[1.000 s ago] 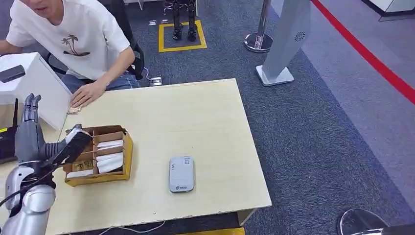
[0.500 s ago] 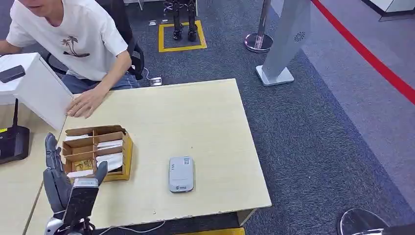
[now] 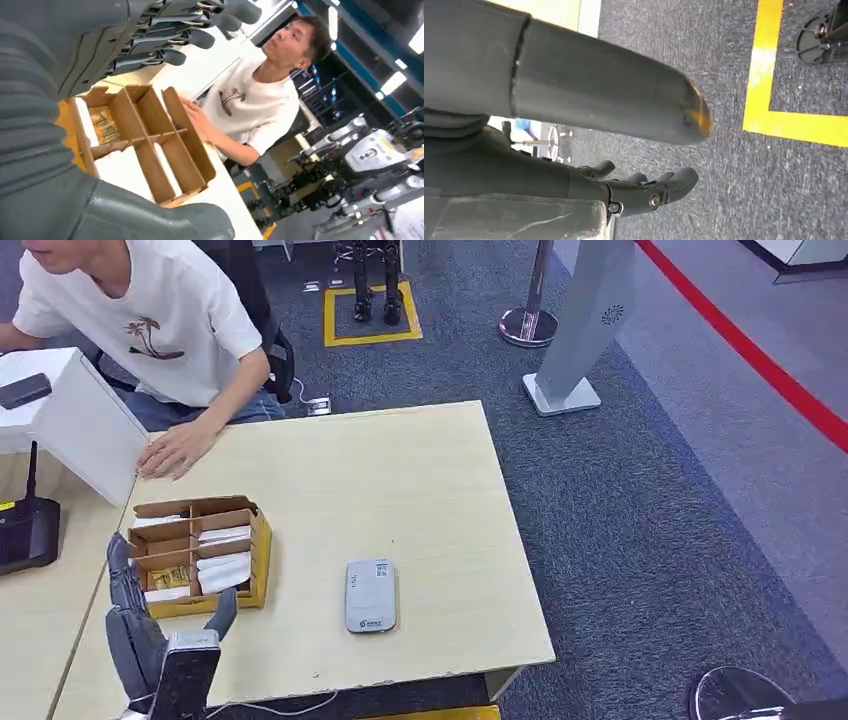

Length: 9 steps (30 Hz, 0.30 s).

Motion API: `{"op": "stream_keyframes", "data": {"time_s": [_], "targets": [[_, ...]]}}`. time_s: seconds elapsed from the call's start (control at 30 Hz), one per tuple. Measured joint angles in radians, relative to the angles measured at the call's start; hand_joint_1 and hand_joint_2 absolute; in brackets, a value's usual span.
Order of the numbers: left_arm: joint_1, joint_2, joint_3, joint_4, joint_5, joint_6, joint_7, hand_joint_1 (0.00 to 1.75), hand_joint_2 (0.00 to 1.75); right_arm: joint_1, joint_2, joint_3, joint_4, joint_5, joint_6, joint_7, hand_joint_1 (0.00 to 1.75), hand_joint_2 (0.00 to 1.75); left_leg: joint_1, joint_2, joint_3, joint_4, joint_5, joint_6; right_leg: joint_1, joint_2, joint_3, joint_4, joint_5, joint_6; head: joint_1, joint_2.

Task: Pass the card to the sensor for recognition and then transmit it.

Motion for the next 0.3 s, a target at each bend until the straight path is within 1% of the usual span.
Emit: {"op": "stream_keyframes", "data": {"time_s": [0.3], "targets": [[-0.002,0.003,-0.022,0.023,0.002,-0.005,0.007,0.00,1.75,-0.001,0.000,0.000,0.000,-0.024,-0.014,-0.011,0.00,1.75,0.000,0.000,0.000,0.000,0.000,0.000,0.000,0.000,0.000,0.000,0.000,0.000,0.000,0.000]]}}
